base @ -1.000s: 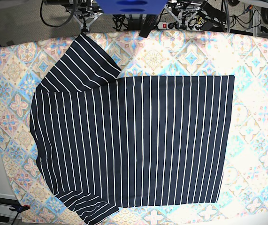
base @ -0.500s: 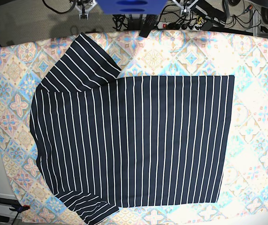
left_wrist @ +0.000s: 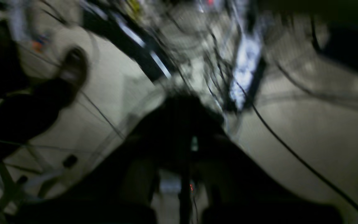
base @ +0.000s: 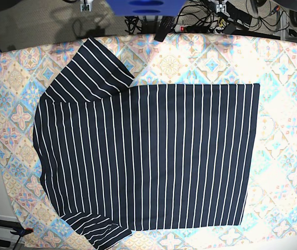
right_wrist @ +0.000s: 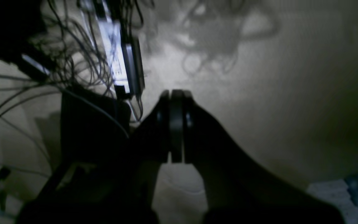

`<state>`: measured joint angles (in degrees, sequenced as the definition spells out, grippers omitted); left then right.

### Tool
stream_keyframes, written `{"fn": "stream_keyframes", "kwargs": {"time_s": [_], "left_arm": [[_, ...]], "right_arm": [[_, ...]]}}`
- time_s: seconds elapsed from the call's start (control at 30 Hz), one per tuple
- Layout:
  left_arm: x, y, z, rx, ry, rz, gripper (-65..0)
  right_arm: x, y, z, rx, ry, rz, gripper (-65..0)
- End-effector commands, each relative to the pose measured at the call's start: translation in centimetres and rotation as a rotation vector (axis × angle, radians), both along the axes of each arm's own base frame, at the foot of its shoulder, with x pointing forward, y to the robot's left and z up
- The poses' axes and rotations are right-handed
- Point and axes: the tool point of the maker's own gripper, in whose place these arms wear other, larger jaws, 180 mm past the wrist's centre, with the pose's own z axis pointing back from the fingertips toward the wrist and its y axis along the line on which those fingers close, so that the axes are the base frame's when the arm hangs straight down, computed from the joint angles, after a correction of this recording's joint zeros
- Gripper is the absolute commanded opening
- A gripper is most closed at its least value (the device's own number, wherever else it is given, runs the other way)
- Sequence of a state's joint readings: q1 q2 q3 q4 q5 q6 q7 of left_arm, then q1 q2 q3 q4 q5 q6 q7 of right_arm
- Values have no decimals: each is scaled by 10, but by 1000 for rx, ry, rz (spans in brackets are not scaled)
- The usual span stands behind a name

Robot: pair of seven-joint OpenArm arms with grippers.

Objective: Fold the T-shirt properly

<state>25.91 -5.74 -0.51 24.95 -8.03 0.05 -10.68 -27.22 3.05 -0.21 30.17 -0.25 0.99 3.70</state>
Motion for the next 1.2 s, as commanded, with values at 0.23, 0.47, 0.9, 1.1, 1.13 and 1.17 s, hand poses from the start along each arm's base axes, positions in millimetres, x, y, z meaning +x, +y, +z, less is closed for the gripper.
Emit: {"fn": "stream_keyframes", "kwargs": {"time_s": [0.23, 0.47, 0.9, 1.1, 1.13, 1.17], "left_arm": [[-2, 12, 26, 12, -87, -43, -650], [6, 11, 59, 6, -184, -89, -650], [53, -4, 134, -24, -406, -165, -650], [89, -16, 177, -43, -541, -194, -650], [93, -13, 184, -37, -556, -204, -650], [101, -10, 191, -27, -580, -213, -650]], "right_arm": [[-3, -12, 22, -28, -69, 23, -650], [6, -25, 48, -56, -157, 57, -650], [31, -79, 109, -191, -322, 36, -650], [56, -78, 141, -202, -418, 71, -650], [61, -77, 146, -203, -435, 76, -650], [68, -76, 152, -204, -457, 82, -650]]}}
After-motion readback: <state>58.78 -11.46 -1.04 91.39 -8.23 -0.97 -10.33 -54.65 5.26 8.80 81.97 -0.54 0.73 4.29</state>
